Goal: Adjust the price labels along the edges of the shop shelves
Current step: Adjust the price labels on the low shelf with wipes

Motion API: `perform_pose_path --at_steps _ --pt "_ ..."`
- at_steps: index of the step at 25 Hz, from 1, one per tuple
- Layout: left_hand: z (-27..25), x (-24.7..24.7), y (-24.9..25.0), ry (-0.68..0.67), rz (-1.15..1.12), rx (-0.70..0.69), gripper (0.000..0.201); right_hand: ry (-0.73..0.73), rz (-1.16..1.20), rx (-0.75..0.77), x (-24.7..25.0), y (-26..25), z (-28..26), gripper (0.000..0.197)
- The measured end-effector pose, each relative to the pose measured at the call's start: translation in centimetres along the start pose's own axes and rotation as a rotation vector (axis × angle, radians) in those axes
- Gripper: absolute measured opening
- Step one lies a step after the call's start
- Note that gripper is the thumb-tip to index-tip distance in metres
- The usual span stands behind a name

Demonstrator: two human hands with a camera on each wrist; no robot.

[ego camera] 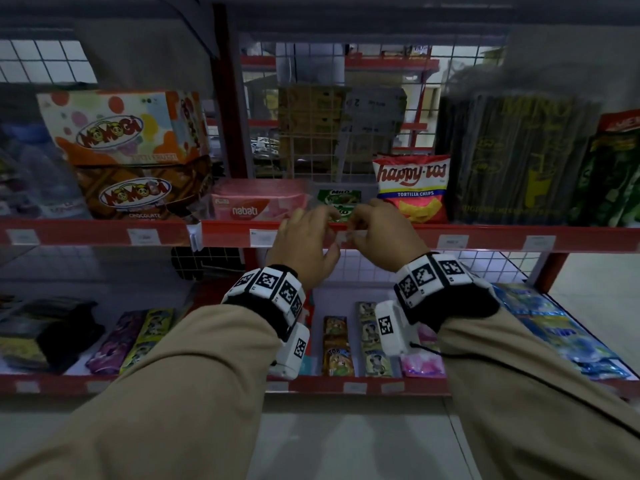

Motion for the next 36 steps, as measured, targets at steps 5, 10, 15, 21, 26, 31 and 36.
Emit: perform_pose_path --at_steps 5,10,15,21,26,31,36 --pt "0.9 -0.1 -0.9 0.044 -0.118 0.03 0.035 0.128 0.645 -0.228 1.7 2.5 0.0 0.015" --pt "1.2 0.4 -1.8 0.134 -0.283 0.049 0.028 0.086 0.896 -0.264 0.1 2.0 -0.2 0.03" --pt "0.8 0.6 -1.8 0.194 -0.225 0.024 0.016 0.169 0.594 -0.149 0.6 1.0 -0.8 0.009" --pt "1.0 1.3 -1.6 0.116 -0.117 -0.039 0.013 0.273 0.397 -0.105 2.6 1.8 -0.7 0.012" --pt "0.8 1.6 -1.8 0.148 -0.185 -0.013 0.025 0.203 0.386 -0.089 1.7 1.1 0.2 0.009" --pt "1.0 1.2 -0.9 0.152 -0.084 -0.075 0.014 0.105 0.294 -0.047 0.2 0.9 0.0 0.009" --pt "1.0 0.9 -0.7 0.108 0.018 -0.075 0.017 0.13 0.144 0.006 0.6 0.7 -0.4 0.01"
Point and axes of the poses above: each hand's wrist, its own z-axis towards the middle knuckle, its own x-axis out of the back of the hand, y = z × x, the point moved 9 cm from there along z, towards the middle knuckle, and after that the axes turned 11 degrees about -x, right-handed, at the moved point
